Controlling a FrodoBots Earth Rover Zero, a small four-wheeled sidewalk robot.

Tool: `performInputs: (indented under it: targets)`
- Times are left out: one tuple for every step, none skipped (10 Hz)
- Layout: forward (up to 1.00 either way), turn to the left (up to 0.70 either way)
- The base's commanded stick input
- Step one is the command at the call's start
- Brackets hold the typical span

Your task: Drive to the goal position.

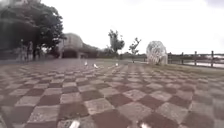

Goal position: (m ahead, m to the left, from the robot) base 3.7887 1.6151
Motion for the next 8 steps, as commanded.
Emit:
performInputs:
  targets:
    - [0.7,0.0]
    - [0.7,0.0]
    - [0.7,0.0]
    - [0.7,0.0]
    - [0.7,0.0]
    - [0.7,0.0]
    - [0.7,0.19]
    - [0.7,0.27]
